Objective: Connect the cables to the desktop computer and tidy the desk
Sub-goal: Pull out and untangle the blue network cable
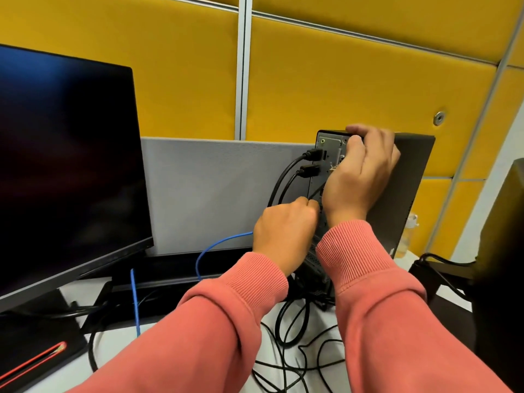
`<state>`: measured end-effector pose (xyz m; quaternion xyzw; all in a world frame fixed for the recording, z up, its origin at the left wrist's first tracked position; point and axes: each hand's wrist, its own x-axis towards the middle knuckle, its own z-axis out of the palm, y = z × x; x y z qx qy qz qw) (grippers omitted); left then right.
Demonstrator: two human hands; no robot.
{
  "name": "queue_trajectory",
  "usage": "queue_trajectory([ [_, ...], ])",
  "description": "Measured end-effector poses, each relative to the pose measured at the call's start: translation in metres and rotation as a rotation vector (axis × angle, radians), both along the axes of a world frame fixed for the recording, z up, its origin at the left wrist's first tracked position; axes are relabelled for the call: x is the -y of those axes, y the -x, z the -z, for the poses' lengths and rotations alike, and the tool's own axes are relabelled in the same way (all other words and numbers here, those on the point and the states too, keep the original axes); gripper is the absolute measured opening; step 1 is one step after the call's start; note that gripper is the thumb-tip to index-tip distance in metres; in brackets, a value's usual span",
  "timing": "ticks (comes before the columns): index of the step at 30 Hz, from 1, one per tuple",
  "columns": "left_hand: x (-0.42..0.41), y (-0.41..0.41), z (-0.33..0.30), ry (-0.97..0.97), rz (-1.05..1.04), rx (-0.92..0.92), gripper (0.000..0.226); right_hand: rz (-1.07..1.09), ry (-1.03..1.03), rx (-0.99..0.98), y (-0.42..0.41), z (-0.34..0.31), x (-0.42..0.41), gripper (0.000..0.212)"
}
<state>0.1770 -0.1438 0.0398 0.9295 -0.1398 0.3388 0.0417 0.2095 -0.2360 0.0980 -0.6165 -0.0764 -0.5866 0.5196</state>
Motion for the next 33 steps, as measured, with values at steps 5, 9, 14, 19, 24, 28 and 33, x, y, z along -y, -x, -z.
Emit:
queue_trajectory([
  [5,-0.007,0.012,-0.004,-0.137,0.04,-0.011,0.02,0.02,0.001,-0.043,0.005,-0.001,-0.005,0.022],
  [9,-0.031,0.03,0.014,-0.229,0.192,0.035,0.041,0.035,0.004,-0.133,0.011,-0.006,-0.01,0.024],
  [14,-0.083,0.062,0.039,-0.35,0.342,0.061,0.059,0.064,0.14,-0.324,0.032,-0.011,-0.01,0.04],
  [19,-0.125,0.108,0.05,-0.307,0.233,-0.017,0.071,0.049,0.324,-0.511,0.054,-0.009,-0.006,0.067],
  [24,-0.155,0.147,0.056,-0.1,0.088,-0.155,0.059,-0.084,0.404,-0.527,0.098,0.013,-0.024,0.076],
  [28,-0.186,0.177,0.075,0.004,0.004,-0.397,0.051,-0.197,0.632,-0.442,0.14,0.06,-0.032,0.064],
  [33,-0.217,0.195,0.112,-0.123,-0.079,-0.719,0.071,-0.375,1.292,-0.383,0.163,0.122,-0.03,0.054],
])
